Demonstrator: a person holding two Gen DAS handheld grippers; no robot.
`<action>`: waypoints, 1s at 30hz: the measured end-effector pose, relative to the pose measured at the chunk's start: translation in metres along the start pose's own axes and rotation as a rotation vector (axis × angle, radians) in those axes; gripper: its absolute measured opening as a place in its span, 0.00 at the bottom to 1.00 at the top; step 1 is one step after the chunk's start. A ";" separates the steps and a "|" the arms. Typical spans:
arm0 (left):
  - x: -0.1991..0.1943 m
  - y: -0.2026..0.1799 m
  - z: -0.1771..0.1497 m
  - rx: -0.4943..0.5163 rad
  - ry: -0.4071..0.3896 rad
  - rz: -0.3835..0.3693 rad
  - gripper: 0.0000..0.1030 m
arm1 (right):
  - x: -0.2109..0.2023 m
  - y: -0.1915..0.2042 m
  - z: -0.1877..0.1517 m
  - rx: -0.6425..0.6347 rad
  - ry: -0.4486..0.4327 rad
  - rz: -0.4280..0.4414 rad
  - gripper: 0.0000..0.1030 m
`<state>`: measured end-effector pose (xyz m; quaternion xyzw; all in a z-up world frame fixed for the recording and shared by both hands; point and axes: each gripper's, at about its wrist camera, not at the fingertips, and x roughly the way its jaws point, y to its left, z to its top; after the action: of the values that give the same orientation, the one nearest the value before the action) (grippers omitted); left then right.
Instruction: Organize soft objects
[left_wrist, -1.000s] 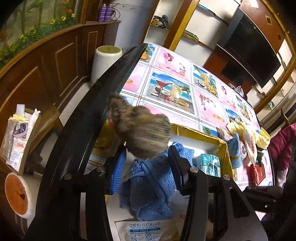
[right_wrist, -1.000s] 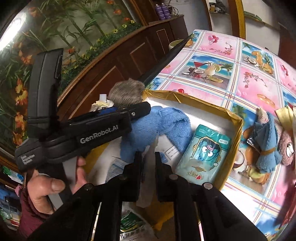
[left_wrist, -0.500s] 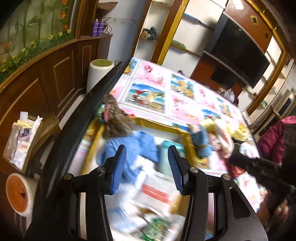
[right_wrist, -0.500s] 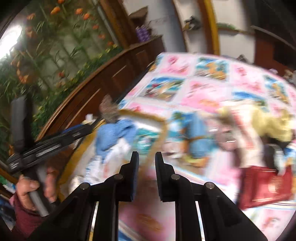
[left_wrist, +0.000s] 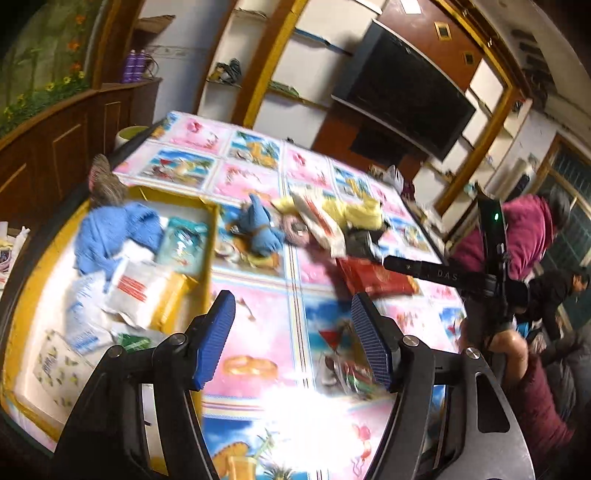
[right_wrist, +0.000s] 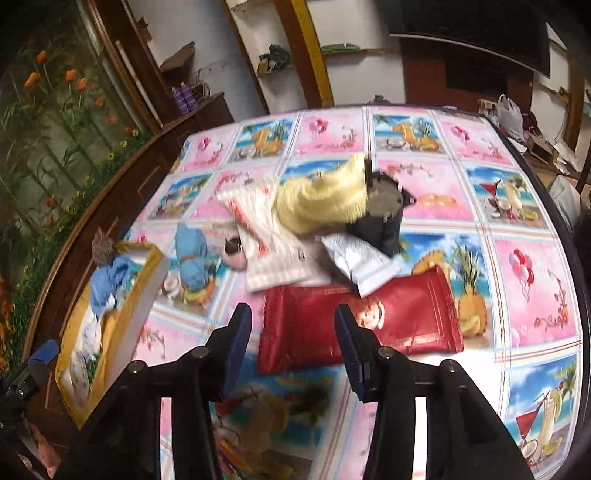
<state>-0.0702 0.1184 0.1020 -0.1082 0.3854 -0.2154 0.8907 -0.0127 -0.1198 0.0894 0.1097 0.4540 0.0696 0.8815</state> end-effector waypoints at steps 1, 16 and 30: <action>0.005 -0.003 -0.004 0.008 0.021 -0.001 0.64 | 0.001 -0.001 -0.005 -0.016 0.012 0.003 0.45; 0.001 0.002 -0.031 -0.049 0.038 0.048 0.64 | 0.056 0.036 0.026 -0.163 -0.020 -0.090 0.45; 0.015 0.015 -0.028 -0.062 0.078 0.033 0.64 | 0.103 0.040 0.060 -0.088 0.048 -0.078 0.16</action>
<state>-0.0772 0.1235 0.0680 -0.1211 0.4278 -0.1927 0.8747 0.0945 -0.0661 0.0526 0.0513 0.4754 0.0575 0.8764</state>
